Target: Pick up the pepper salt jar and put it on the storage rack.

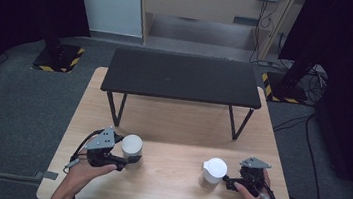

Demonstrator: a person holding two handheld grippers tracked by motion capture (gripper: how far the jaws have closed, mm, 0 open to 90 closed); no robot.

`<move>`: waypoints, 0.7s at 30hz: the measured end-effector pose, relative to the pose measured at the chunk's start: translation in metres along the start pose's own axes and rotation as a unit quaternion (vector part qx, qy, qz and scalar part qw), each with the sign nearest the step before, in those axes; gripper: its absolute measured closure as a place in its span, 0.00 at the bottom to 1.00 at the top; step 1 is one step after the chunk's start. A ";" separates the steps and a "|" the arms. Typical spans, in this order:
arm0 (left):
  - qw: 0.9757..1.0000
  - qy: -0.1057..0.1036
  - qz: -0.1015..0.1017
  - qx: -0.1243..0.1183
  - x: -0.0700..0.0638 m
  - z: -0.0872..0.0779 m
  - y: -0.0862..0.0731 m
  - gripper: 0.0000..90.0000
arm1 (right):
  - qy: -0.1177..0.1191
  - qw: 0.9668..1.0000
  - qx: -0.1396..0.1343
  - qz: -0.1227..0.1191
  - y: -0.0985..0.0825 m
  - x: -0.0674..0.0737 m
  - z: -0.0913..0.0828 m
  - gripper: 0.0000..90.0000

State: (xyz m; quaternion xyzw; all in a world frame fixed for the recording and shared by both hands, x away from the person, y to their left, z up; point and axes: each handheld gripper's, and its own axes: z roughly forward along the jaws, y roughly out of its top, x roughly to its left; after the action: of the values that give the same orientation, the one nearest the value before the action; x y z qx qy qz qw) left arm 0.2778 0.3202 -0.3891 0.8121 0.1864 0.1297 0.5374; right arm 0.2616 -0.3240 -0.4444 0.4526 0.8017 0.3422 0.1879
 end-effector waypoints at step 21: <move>1.000 -0.022 0.010 0.018 0.012 0.020 0.042 0.37 | 0.000 1.000 0.000 0.000 0.000 0.000 0.000 0.02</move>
State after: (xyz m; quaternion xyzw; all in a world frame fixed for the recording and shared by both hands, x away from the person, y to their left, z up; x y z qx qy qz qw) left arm 0.3034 0.2945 -0.3584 0.8264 0.1684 0.1136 0.5251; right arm 0.2616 -0.3241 -0.4444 0.4526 0.8017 0.3423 0.1878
